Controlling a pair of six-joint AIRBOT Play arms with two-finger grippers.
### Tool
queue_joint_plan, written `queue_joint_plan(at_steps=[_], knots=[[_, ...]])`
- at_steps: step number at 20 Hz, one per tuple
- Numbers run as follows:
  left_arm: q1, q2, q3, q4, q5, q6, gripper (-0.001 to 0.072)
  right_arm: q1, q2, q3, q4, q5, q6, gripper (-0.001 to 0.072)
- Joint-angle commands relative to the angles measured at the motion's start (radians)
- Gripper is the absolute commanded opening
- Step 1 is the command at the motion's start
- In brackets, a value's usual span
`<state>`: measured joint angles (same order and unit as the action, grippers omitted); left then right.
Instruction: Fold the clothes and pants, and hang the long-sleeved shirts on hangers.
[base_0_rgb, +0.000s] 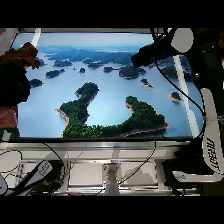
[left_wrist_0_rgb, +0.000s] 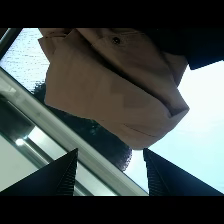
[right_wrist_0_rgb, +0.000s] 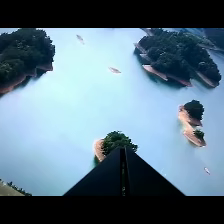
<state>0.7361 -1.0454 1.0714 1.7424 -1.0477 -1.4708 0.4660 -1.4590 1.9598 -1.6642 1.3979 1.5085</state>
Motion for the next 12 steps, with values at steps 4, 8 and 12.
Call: queue_joint_plan(at_steps=[4, 8, 12], knots=[[0.001, 0.0, 0.0, 0.0, 0.0, 0.0, 0.0482, -0.026, -0.005, 0.0, -0.053, -0.068, 0.009, 0.0018], [0.001, 0.0, 0.0, 0.0, 0.0, 0.0, 0.0481, -0.026, -0.005, 0.0, -0.057, -0.176, 0.01, 0.0214], [0.001, 0.0, 0.0, 0.0, 0.0, 0.0, 0.0481, -0.026, -0.005, 0.0, -0.058, -0.227, 0.01, 0.0681]])
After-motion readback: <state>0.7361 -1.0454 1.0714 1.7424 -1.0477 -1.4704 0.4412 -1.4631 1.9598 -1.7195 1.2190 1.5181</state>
